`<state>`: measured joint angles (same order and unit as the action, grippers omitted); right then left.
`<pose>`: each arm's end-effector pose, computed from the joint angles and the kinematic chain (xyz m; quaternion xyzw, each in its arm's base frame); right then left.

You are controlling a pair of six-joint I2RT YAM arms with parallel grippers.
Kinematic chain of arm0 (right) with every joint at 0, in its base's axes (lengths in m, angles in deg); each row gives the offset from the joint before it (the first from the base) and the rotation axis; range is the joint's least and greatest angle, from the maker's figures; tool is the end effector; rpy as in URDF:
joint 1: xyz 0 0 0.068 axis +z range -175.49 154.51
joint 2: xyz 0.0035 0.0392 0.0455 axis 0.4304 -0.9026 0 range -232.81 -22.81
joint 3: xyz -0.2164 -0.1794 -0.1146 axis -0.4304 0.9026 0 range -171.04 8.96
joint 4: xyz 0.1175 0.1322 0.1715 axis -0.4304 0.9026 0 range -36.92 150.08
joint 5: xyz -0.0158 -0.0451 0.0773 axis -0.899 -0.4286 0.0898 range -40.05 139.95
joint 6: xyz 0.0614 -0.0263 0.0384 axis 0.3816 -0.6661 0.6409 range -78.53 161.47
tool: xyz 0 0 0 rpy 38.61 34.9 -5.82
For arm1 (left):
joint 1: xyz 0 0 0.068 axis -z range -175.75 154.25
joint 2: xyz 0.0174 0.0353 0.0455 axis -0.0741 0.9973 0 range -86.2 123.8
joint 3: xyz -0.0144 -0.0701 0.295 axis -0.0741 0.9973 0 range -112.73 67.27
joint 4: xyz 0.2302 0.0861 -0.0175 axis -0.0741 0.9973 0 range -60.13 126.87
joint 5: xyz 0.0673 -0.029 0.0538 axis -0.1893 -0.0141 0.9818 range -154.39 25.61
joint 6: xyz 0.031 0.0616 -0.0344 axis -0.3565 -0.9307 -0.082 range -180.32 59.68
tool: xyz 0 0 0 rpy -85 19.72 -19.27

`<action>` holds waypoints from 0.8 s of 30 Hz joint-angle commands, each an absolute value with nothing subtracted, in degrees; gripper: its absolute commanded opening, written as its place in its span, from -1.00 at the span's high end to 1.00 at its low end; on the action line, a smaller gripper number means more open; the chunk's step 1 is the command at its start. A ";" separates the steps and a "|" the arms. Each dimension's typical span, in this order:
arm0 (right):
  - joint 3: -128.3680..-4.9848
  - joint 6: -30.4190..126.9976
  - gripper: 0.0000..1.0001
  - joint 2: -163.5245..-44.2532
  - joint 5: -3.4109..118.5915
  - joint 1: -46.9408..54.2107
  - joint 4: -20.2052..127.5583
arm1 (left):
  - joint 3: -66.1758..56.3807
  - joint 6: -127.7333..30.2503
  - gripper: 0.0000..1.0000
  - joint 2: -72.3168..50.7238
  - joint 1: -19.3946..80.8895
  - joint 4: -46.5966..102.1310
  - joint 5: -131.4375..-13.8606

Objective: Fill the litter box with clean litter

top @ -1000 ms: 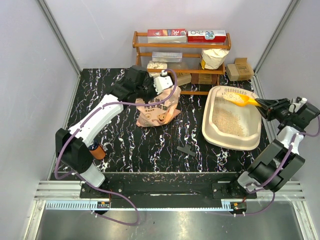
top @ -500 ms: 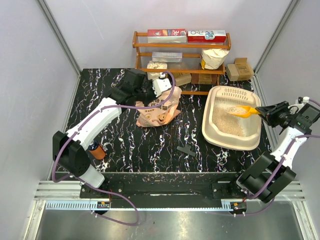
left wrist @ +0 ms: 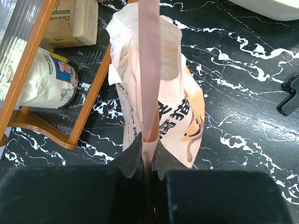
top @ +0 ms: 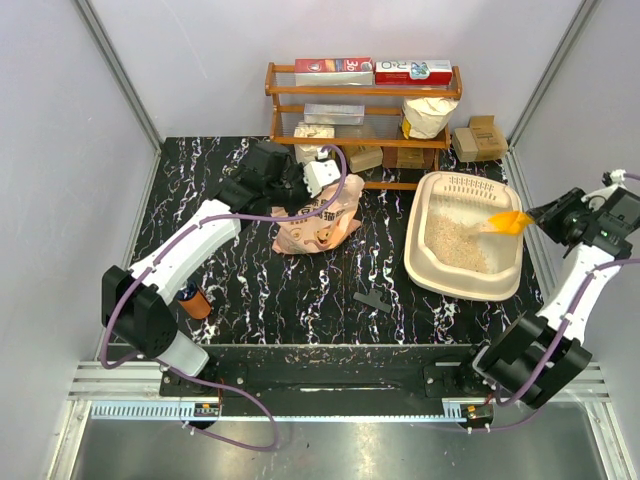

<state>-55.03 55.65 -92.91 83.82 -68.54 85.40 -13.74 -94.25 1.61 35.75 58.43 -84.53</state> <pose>0.2105 -0.1466 0.3470 0.3013 0.8169 0.1502 0.4684 0.2897 -0.2040 0.3629 0.5403 0.6926 -0.1458 0.4550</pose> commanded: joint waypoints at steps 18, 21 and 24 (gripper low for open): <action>-76.80 37.94 1.00 -95.48 95.44 -43.17 82.00 | -16.66 -96.43 1.00 -1.83 35.98 58.52 -90.05; -82.52 40.42 1.00 -99.43 100.65 -36.93 83.83 | -16.84 -97.84 1.00 -2.18 35.89 59.22 -90.75; -85.96 42.60 1.00 -102.86 103.03 -30.60 83.93 | -16.93 -98.20 1.00 -2.35 35.98 59.84 -90.49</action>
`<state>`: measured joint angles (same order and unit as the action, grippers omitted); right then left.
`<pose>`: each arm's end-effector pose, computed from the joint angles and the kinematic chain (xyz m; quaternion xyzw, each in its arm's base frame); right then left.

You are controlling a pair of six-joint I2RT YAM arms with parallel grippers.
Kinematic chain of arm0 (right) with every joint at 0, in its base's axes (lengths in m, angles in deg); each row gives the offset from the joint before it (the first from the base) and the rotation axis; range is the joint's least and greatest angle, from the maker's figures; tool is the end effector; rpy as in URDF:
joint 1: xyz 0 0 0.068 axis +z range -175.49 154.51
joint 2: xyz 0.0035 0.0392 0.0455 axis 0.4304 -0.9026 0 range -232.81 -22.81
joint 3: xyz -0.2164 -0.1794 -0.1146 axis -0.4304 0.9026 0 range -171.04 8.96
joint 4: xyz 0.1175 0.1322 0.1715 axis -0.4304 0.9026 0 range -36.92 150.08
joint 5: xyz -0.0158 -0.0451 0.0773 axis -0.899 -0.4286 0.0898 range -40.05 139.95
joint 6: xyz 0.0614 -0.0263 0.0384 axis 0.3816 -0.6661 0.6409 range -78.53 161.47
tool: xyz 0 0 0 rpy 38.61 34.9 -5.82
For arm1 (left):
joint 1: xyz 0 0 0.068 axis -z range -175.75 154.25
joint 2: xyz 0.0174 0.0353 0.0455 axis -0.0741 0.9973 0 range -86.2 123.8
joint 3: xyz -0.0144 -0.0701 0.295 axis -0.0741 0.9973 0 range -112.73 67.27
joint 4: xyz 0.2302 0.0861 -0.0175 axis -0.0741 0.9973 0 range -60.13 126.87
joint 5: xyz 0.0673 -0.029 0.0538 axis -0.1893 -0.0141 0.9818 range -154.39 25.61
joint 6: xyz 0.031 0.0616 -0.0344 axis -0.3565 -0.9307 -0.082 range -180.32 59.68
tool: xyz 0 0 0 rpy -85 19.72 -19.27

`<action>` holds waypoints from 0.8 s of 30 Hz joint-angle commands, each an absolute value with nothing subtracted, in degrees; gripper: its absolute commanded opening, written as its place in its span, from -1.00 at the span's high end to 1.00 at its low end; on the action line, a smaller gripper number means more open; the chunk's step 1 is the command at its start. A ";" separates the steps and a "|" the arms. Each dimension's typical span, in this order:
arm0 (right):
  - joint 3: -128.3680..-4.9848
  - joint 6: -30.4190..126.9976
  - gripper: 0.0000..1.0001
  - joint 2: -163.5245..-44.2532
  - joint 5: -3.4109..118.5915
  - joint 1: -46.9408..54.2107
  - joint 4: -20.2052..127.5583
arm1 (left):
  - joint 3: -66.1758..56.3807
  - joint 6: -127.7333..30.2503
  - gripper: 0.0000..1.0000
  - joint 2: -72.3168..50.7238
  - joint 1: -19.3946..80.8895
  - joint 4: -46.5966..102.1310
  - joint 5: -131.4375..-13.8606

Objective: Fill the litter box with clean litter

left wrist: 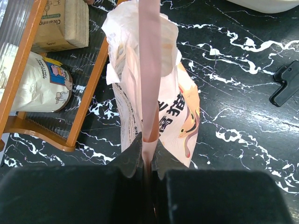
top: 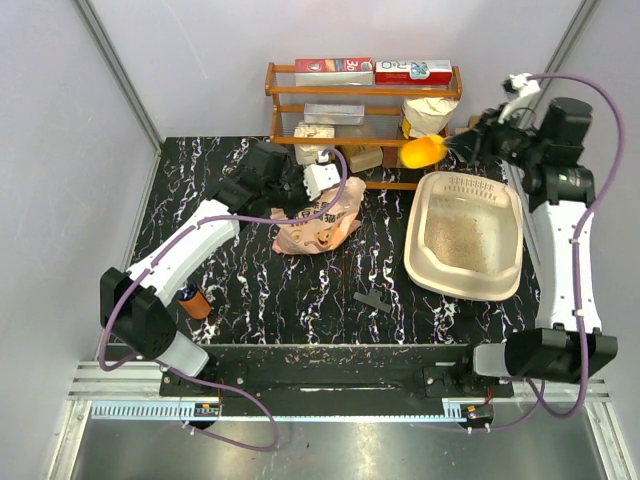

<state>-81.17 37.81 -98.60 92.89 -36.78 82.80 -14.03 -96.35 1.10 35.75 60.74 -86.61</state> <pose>0.2754 -0.0095 0.4826 -0.1722 0.7533 0.2152 0.5971 0.2835 -0.2028 0.3637 0.5595 0.6817 -0.1549 0.4452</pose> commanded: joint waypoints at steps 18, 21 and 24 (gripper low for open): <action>-89.13 32.94 1.00 -117.29 78.84 -7.13 85.87 | -14.73 -97.41 1.00 -5.08 35.98 59.84 -89.61; -87.11 38.63 1.00 -117.38 67.41 -4.40 82.37 | -14.29 -96.71 1.00 -5.17 36.06 59.32 -90.05; -85.44 43.99 1.00 -118.60 63.15 -2.91 80.16 | -14.20 -96.36 1.00 -5.08 36.06 58.53 -90.05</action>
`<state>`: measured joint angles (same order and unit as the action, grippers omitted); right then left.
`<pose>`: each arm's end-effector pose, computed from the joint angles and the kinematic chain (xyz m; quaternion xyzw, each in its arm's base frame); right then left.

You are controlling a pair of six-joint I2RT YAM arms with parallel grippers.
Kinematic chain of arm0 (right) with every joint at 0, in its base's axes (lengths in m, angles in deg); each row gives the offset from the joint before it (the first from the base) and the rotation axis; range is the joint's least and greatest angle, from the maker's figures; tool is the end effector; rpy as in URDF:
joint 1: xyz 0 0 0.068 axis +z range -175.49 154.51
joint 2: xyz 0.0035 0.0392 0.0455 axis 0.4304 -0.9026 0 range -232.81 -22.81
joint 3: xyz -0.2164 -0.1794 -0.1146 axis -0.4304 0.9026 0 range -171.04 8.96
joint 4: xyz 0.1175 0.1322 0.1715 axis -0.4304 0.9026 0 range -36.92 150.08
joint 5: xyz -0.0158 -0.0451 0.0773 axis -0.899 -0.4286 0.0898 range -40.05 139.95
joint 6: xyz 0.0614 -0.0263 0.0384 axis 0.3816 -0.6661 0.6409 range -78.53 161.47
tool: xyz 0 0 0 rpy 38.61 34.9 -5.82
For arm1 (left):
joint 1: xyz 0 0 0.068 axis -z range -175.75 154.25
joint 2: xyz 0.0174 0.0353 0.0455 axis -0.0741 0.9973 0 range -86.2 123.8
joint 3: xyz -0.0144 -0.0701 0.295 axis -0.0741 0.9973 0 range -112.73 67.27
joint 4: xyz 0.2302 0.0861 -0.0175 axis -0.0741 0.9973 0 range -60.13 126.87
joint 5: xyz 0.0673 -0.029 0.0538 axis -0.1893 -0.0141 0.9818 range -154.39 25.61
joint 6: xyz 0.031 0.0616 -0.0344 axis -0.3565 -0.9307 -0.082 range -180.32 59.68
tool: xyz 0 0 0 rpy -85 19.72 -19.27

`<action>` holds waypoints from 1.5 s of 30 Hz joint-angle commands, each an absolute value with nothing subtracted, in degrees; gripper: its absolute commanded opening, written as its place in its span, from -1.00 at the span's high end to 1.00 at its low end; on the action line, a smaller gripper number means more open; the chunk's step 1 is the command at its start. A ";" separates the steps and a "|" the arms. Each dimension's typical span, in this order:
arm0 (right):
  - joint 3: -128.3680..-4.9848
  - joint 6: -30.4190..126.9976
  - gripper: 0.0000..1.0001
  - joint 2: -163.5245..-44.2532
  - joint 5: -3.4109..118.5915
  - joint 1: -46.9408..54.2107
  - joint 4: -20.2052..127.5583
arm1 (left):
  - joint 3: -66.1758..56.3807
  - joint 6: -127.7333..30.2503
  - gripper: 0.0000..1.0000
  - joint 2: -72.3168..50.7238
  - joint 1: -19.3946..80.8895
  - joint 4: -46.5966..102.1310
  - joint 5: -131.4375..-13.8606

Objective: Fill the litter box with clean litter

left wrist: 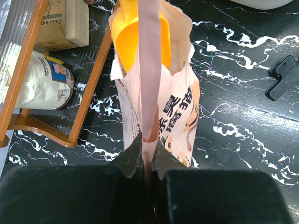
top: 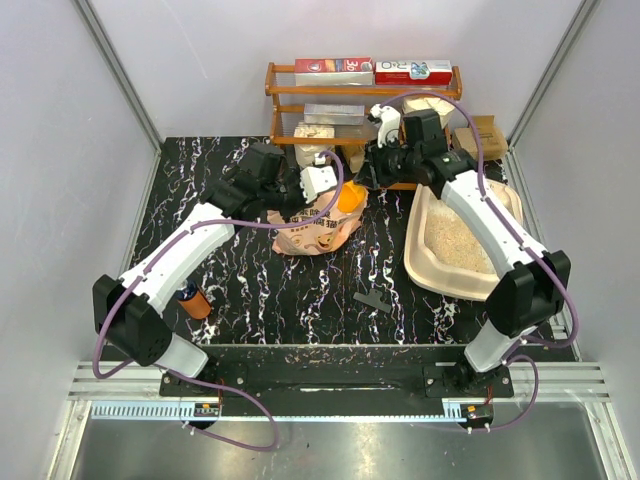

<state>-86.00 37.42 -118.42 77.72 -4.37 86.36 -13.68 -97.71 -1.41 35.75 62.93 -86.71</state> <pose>0.3509 0.1683 0.3915 -0.2968 0.8117 0.2772 0.4198 0.2711 -0.1953 0.3716 0.5678 0.6748 -0.1504 0.4468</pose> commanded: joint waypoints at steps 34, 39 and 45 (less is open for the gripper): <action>-74.72 95.78 1.00 -132.58 108.74 -14.76 42.72 | -16.22 -100.23 1.00 -1.39 35.98 57.29 -82.76; -74.45 101.59 1.00 -134.34 113.84 -17.93 37.53 | -18.85 -100.13 1.00 -0.51 36.06 57.64 -80.82; -72.61 105.45 1.00 -133.99 116.04 -21.36 34.27 | -21.49 -100.49 1.00 1.25 36.06 58.17 -79.42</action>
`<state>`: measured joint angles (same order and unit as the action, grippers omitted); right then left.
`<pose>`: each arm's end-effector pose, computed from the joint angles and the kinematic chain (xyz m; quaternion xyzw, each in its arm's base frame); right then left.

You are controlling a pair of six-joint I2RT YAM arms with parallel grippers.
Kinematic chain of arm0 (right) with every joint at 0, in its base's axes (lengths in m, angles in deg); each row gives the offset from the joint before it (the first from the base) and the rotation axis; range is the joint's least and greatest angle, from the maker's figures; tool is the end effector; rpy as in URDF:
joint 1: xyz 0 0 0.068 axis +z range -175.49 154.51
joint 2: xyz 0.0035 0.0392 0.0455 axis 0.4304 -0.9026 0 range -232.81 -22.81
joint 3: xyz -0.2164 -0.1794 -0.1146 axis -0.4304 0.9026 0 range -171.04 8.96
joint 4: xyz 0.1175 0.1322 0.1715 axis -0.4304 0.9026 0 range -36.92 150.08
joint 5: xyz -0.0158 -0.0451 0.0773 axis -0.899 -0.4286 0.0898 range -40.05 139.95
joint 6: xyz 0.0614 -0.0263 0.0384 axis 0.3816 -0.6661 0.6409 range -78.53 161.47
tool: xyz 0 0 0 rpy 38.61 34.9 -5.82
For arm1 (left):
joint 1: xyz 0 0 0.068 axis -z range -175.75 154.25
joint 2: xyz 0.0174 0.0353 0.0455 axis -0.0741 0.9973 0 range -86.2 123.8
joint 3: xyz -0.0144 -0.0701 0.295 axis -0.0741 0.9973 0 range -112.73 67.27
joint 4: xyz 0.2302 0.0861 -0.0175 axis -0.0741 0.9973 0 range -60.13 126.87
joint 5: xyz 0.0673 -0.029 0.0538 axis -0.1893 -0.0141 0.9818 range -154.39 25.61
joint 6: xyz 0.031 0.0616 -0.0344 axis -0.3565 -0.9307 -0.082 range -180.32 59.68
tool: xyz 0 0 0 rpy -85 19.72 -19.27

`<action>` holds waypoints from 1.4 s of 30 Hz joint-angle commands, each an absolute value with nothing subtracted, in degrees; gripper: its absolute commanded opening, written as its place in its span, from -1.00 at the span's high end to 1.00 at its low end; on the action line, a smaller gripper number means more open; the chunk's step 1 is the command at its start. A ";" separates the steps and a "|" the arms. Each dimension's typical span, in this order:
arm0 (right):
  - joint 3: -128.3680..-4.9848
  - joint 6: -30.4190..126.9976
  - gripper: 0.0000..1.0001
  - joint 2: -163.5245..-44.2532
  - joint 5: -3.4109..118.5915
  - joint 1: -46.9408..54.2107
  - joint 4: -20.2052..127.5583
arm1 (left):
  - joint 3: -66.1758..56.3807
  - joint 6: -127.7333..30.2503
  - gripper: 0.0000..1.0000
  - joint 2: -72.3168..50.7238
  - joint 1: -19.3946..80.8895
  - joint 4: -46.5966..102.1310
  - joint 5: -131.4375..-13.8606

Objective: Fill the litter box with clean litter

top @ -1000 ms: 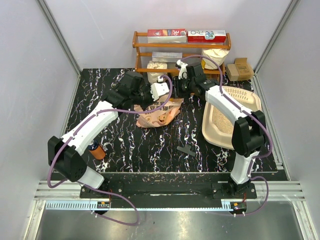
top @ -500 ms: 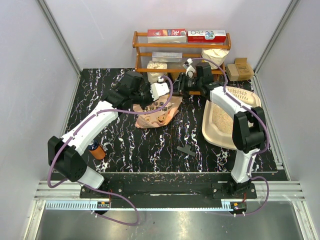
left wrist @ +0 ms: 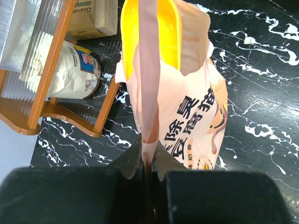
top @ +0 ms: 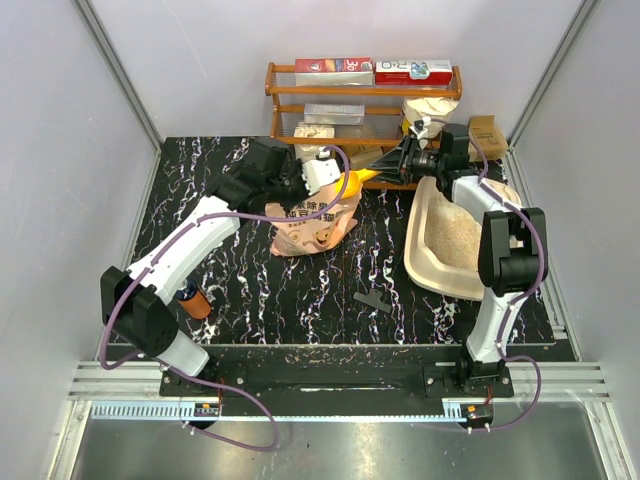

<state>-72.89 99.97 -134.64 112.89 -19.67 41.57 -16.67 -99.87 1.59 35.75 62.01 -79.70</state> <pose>0.4483 0.1044 0.2927 0.0336 0.7557 0.6239 0.1965 0.2911 -0.1987 0.3728 0.5624 0.6835 -0.0869 0.4572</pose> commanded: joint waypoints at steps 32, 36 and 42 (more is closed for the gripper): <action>-66.54 123.12 1.00 -139.62 124.13 -27.95 11.86 | -20.80 -102.86 1.00 0.55 35.98 58.00 -76.52; -66.01 123.48 1.00 -139.09 124.30 -29.62 11.60 | -20.71 -102.68 1.00 0.46 35.89 57.56 -76.51; -64.96 124.88 1.00 -138.47 124.92 -30.68 9.93 | -21.23 -102.42 1.00 0.98 35.89 57.20 -76.52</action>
